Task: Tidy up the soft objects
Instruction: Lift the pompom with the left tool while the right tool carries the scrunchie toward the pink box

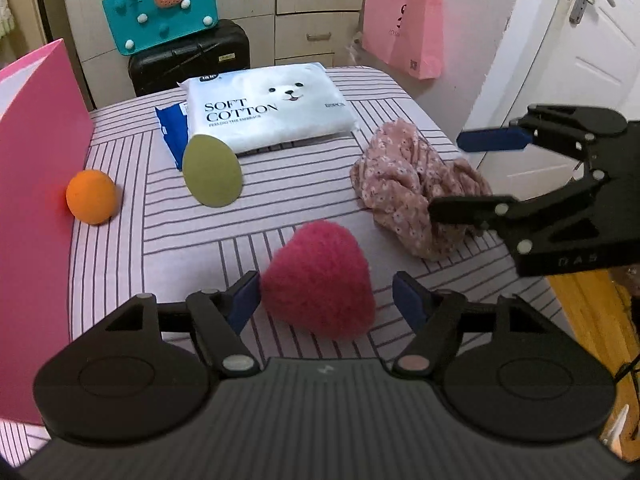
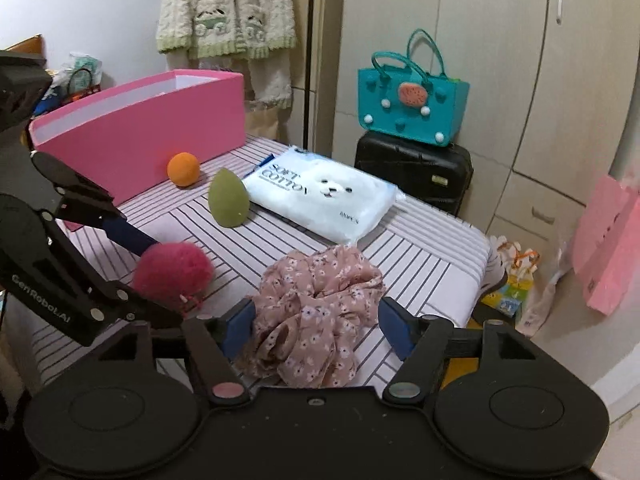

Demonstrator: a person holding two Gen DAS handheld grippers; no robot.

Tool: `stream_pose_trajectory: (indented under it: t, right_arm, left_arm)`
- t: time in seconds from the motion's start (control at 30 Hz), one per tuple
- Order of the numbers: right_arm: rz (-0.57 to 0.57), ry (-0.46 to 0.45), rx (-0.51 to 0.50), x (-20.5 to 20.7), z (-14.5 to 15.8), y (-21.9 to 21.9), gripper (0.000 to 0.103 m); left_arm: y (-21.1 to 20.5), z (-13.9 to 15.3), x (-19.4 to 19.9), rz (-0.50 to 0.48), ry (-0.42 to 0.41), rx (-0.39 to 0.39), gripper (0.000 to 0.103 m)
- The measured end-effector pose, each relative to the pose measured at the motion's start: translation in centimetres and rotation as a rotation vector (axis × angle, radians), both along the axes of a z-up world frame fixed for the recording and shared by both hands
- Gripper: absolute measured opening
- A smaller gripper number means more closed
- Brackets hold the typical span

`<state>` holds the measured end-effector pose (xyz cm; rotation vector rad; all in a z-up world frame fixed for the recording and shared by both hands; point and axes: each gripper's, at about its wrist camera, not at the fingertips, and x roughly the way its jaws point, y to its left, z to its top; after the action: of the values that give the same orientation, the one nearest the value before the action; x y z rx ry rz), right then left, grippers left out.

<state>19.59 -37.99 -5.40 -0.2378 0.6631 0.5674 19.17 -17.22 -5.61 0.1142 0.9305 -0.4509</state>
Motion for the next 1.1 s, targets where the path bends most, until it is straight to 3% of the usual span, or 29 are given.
stream_pose_trajectory:
  t: [0.1,0.2,0.3,0.53,0.63,0.83,0.9,1.1]
  right_arm:
    - [-0.04,0.033,0.028,-0.1,-0.9,0.5,0.073]
    - [-0.085,0.028,0.032,-0.6,-1.5,1.3,0.075]
    - [-0.139,0.023,0.017,-1.0,-2.1,2.2,0.083]
    - [-0.252,0.059,0.078,-0.3,-2.4,2.1,0.085]
    - [-0.259,0.062,0.092,-0.3,-2.3,1.9,0.085]
    - [-0.277,0.088,0.097,0.0,-2.2,1.8,0.085]
    - [-0.286,0.092,0.102,0.1,-2.1,1.7,0.084]
    - [-0.254,0.105,0.064,0.7,-1.9,2.4,0.078]
  left_arm:
    - [0.3,0.0,0.0,0.001,-0.038,0.027,0.072]
    - [1.1,-0.2,0.2,-0.005,-0.016,0.021,0.072]
    - [1.7,-0.4,-0.1,-0.035,-0.01,-0.016,0.072]
    - [2.0,-0.2,-0.9,-0.051,-0.105,0.005,0.071]
    - [1.9,0.1,-1.3,-0.067,-0.154,-0.011,0.071]
    - [1.8,-0.8,-0.7,-0.064,-0.096,-0.039,0.066]
    - [2.0,-1.1,-0.7,-0.048,-0.097,-0.047,0.06]
    - [2.1,-1.5,-0.5,-0.005,-0.125,-0.042,0.06]
